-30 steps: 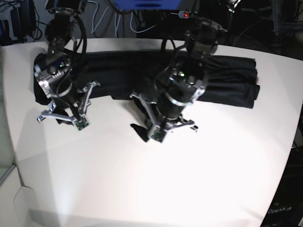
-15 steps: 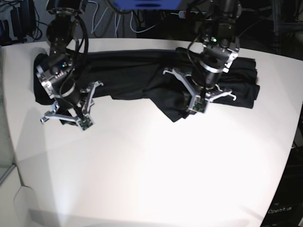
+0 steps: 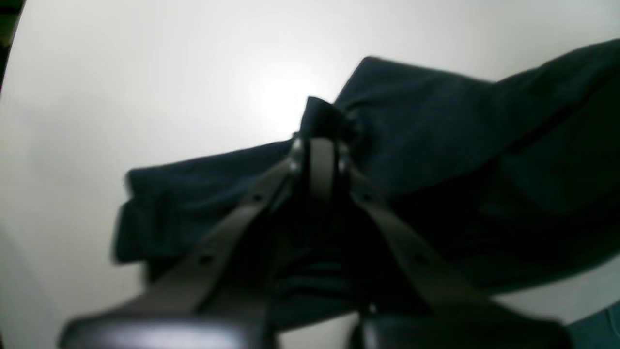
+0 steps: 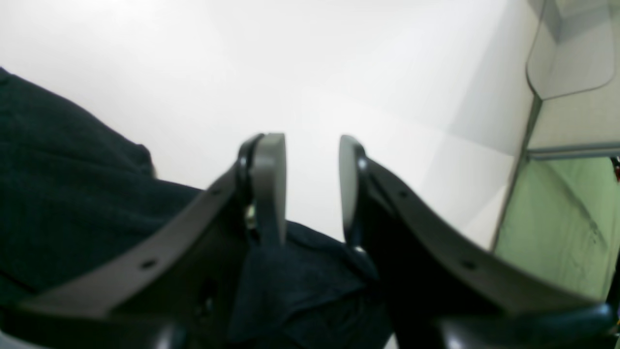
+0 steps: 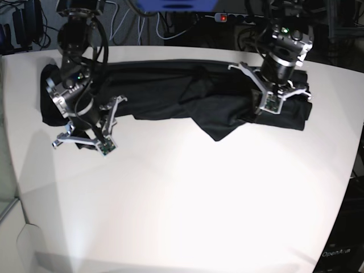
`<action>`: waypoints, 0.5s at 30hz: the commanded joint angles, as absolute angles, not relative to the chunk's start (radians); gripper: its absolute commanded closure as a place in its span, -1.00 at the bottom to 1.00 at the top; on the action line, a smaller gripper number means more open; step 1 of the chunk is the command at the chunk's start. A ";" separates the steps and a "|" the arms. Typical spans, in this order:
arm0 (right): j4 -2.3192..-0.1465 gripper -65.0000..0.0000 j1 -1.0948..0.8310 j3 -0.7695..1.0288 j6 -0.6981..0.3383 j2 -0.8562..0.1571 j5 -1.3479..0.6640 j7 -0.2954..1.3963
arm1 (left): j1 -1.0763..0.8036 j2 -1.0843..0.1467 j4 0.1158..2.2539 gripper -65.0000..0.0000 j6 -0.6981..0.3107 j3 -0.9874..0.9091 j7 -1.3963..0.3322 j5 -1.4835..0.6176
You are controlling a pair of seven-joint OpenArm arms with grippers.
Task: Fold the T-shirt properly
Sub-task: 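Drag the sleeve with the left gripper along the strip toward its end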
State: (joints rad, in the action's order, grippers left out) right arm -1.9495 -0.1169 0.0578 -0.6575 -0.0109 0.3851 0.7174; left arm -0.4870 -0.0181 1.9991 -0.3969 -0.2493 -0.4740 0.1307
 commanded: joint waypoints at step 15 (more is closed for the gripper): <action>-1.965 0.39 -0.107 0.059 -0.657 -0.007 0.380 0.700 | -0.367 0.073 2.006 1.00 -0.698 -0.800 -0.452 0.136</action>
State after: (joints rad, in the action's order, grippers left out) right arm -1.9495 -0.1169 0.0586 -0.6575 -0.0090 0.3855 0.7193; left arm -0.3748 0.0818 1.9919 -0.7040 -0.7994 -0.4789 0.1490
